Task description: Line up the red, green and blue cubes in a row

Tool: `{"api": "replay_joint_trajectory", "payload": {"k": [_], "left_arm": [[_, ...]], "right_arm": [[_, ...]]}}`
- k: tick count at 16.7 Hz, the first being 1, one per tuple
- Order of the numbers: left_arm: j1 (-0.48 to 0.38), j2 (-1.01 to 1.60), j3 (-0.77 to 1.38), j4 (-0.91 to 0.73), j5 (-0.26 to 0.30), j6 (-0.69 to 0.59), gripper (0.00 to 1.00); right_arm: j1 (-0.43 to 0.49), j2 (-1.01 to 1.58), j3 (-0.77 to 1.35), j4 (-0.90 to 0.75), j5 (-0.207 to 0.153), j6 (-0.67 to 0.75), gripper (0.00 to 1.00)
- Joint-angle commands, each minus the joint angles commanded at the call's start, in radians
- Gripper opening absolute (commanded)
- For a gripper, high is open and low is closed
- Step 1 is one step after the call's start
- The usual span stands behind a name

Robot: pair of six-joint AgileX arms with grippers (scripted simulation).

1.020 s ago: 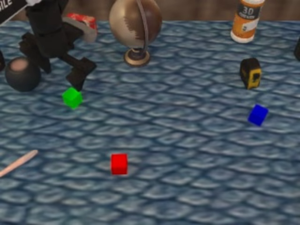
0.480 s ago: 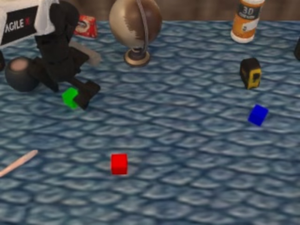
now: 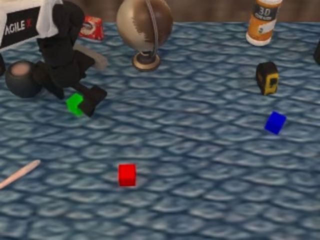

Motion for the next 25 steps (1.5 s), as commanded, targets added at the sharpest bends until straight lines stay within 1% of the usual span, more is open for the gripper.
{"api": "replay_joint_trajectory", "payload": {"k": [9,10,17,18,19,21,25], "left_arm": [[0.0,0.0,0.0,0.0,0.0,0.0,0.02],[0.0,0.0,0.0,0.0,0.0,0.0,0.0],[0.0,0.0,0.0,0.0,0.0,0.0,0.0],[-0.003,-0.041,0.008,-0.015,0.016,-0.009,0.0],[-0.002,-0.042,0.011,-0.018,0.016,-0.01,0.0],[0.003,-0.049,0.043,-0.056,0.015,-0.012,0.0],[0.01,-0.077,0.147,-0.199,0.015,-0.01,0.0]], "right_arm": [[0.0,0.0,0.0,0.0,0.0,0.0,1.0],[0.0,0.0,0.0,0.0,0.0,0.0,1.0],[0.0,0.0,0.0,0.0,0.0,0.0,1.0],[0.0,0.0,0.0,0.0,0.0,0.0,1.0],[0.0,0.0,0.0,0.0,0.0,0.0,1.0],[0.0,0.0,0.0,0.0,0.0,0.0,1.0],[0.0,0.0,0.0,0.0,0.0,0.0,1.0]]}}
